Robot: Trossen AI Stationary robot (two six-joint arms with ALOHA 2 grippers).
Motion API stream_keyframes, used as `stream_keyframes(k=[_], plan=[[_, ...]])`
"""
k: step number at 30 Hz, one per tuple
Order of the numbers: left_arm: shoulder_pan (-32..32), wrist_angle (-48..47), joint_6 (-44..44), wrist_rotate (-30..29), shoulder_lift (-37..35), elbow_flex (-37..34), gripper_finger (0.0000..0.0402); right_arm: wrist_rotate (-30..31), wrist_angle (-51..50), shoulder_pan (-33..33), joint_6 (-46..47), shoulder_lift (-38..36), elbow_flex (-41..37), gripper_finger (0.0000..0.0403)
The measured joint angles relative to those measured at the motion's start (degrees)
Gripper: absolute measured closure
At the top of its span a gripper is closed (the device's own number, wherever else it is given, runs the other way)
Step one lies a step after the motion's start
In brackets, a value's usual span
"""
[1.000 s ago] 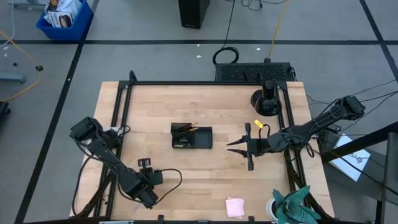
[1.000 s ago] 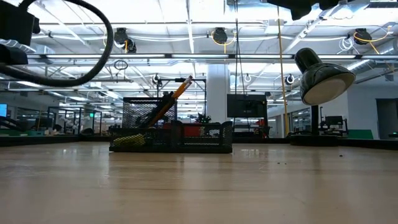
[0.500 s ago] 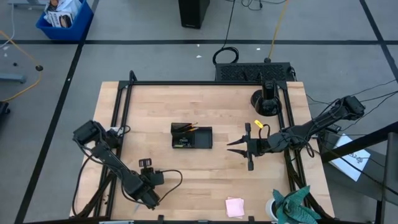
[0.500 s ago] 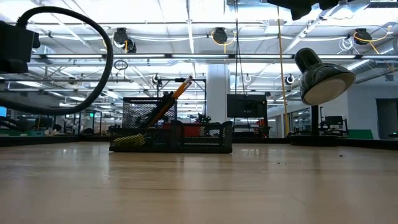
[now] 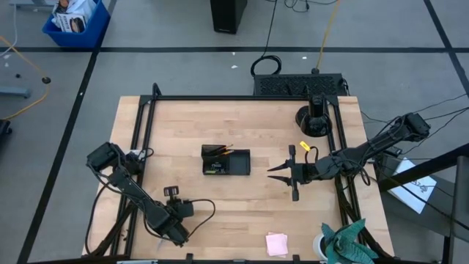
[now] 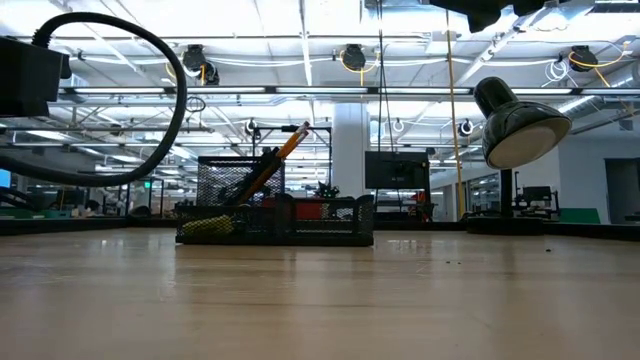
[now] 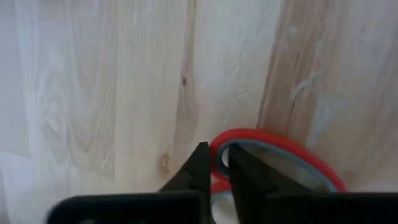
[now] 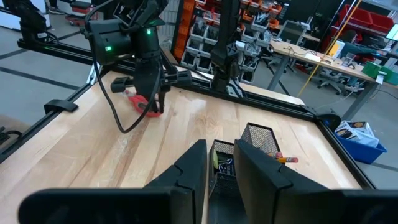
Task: Pick and place office supplies into organizer
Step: Put the red scissors into the black desk organizer
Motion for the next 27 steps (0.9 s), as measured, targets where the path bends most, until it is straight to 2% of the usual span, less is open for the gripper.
stream_keyframes(k=[3,11,27], plan=[[0.0,0.2,-0.3,-0.3,0.0,0.0,0.0396,0.0,0.0,0.0,0.0,0.0,0.0,0.033],[-0.6,-0.3,-0.6,-5.8,0.2,0.0,0.04,0.0,0.0,0.0,0.0,0.0,0.0,0.033],[-0.5,-0.3,-0.9,-5.7,0.2,-0.1,0.0399,0.0,0.0,0.0,0.0,0.0,0.0,0.033]])
